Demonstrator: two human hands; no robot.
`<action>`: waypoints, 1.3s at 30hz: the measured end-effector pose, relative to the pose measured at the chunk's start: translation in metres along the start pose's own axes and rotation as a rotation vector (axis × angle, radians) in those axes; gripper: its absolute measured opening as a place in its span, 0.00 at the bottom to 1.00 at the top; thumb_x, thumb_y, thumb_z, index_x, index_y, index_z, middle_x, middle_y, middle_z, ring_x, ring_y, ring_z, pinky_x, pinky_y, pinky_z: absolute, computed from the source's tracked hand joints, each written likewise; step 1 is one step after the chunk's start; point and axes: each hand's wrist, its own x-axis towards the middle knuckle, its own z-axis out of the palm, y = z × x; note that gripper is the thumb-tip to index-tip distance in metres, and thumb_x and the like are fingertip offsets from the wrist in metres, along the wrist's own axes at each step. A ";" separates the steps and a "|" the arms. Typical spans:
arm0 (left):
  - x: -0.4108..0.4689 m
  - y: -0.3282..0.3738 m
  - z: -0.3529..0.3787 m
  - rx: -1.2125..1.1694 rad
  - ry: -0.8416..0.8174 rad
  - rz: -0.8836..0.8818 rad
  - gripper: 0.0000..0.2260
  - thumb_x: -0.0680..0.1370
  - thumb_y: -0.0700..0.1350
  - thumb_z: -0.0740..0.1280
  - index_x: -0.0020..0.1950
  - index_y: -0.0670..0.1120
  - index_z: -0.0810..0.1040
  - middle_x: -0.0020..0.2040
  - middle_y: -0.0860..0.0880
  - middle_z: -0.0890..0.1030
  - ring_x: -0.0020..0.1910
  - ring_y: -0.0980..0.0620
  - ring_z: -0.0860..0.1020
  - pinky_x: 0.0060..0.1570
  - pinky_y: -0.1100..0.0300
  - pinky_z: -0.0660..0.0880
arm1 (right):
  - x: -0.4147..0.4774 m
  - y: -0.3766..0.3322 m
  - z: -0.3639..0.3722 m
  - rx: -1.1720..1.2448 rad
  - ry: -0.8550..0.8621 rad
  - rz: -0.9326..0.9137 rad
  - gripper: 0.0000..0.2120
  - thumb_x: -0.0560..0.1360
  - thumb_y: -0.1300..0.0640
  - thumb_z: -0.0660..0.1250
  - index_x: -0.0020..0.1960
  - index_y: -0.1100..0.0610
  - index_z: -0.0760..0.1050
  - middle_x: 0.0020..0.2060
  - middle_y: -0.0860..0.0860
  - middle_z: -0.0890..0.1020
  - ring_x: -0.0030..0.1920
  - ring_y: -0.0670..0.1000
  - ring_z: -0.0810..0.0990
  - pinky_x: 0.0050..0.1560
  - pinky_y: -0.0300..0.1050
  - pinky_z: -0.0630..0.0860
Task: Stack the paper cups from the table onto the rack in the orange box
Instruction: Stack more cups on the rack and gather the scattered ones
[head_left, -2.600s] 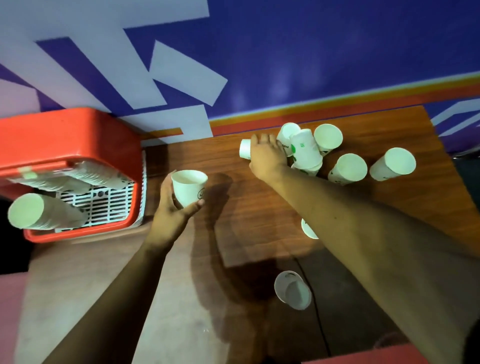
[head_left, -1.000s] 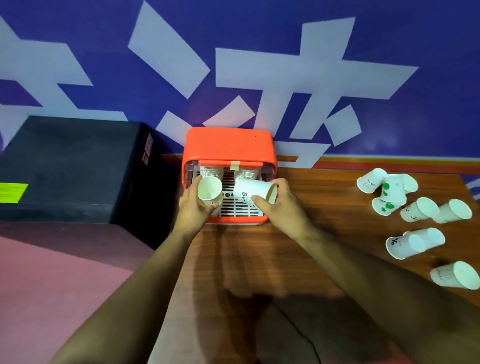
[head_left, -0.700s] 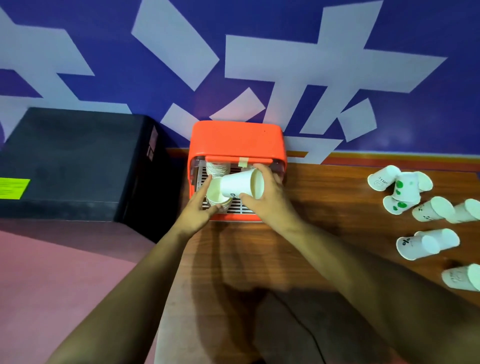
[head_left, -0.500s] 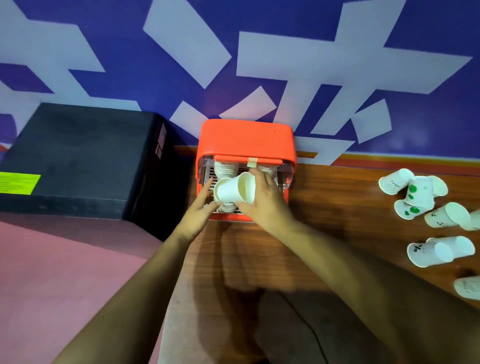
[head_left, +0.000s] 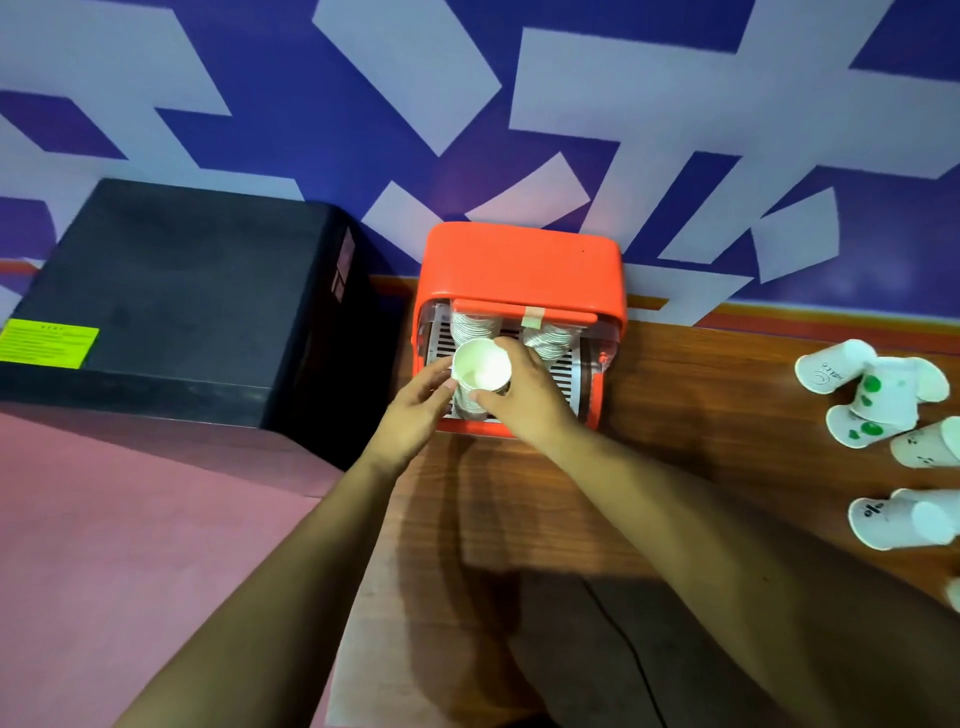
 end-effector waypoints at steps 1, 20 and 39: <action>0.000 0.001 0.001 -0.008 0.007 -0.004 0.12 0.82 0.51 0.65 0.64 0.61 0.79 0.65 0.53 0.81 0.67 0.49 0.77 0.68 0.46 0.74 | 0.001 0.003 0.001 0.018 0.000 0.019 0.34 0.70 0.56 0.75 0.72 0.55 0.65 0.66 0.53 0.74 0.64 0.54 0.73 0.59 0.45 0.72; -0.020 0.006 -0.003 0.257 0.129 -0.067 0.19 0.82 0.48 0.65 0.72 0.47 0.69 0.63 0.47 0.78 0.61 0.51 0.78 0.60 0.59 0.74 | -0.014 0.024 -0.016 -0.031 -0.080 0.139 0.37 0.71 0.54 0.75 0.75 0.58 0.62 0.71 0.56 0.70 0.70 0.56 0.71 0.66 0.46 0.68; -0.058 0.018 0.290 0.735 -0.333 0.027 0.06 0.79 0.48 0.68 0.52 0.47 0.79 0.48 0.47 0.83 0.50 0.47 0.81 0.51 0.55 0.75 | -0.197 0.250 -0.279 -0.311 0.159 0.431 0.28 0.75 0.47 0.69 0.71 0.56 0.68 0.71 0.55 0.70 0.68 0.57 0.72 0.66 0.53 0.73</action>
